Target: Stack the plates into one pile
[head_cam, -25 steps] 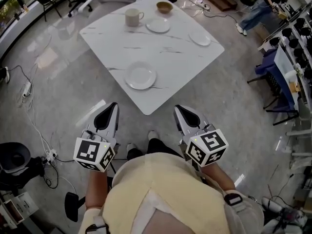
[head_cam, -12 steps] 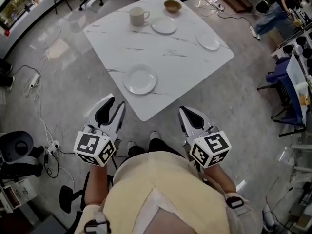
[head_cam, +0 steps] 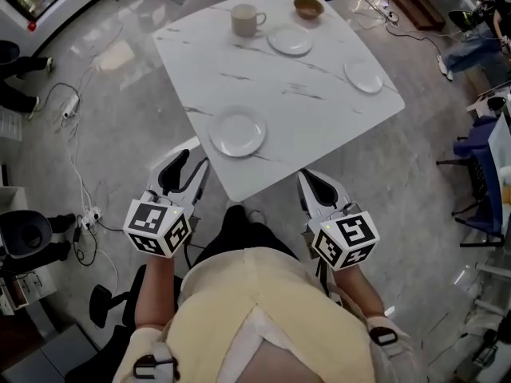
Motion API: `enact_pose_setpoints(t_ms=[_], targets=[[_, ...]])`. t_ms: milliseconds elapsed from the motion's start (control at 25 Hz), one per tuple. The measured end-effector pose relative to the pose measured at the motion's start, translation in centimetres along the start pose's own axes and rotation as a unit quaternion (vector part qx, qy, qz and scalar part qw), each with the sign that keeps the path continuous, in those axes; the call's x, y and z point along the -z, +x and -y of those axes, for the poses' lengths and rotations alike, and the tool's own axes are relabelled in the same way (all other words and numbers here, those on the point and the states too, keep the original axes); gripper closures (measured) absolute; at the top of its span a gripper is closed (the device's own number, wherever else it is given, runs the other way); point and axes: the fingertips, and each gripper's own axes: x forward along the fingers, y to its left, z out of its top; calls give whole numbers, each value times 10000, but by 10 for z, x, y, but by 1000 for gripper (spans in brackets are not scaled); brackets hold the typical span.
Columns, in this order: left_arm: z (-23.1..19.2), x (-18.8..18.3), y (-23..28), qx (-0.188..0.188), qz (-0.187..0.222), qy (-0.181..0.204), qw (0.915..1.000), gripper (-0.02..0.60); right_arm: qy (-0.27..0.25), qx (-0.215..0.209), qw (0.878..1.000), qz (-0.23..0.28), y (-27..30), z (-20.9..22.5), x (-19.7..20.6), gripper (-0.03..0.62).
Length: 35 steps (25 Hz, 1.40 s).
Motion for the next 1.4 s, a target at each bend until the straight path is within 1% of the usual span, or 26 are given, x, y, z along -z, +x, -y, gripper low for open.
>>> enact_pose_setpoints(t_ms=[160, 360, 600, 800, 880, 1080, 1280, 1400], targets=[[-14, 8, 18, -23, -182, 3, 9998, 390, -3, -51, 10000, -81, 17, 2, 0, 591], [-25, 21, 43, 196, -413, -224, 9987, 394, -104, 65, 9998, -175, 36, 4, -4, 591], [-47, 43, 74, 277, -860, -383, 9952, 396, -115, 143, 9991, -371, 65, 13, -7, 591], [-59, 67, 97, 393, -1383, -536, 9882, 394, -91, 159, 9976, -668, 92, 20, -2, 591], [-63, 72, 104, 448, -1505, -637, 9855, 396, -104, 159, 9970, -753, 104, 20, -3, 591], [-69, 82, 120, 587, -1726, -1069, 9774, 395, -145, 204, 9958, -883, 118, 21, -4, 591], [-75, 96, 129, 463, -2024, -1316, 9693, 397, -91, 148, 9948, -1005, 123, 31, -3, 591], [-76, 100, 135, 331, -2151, -1402, 9659, 402, -78, 8, 9944, -1056, 130, 41, -4, 591]])
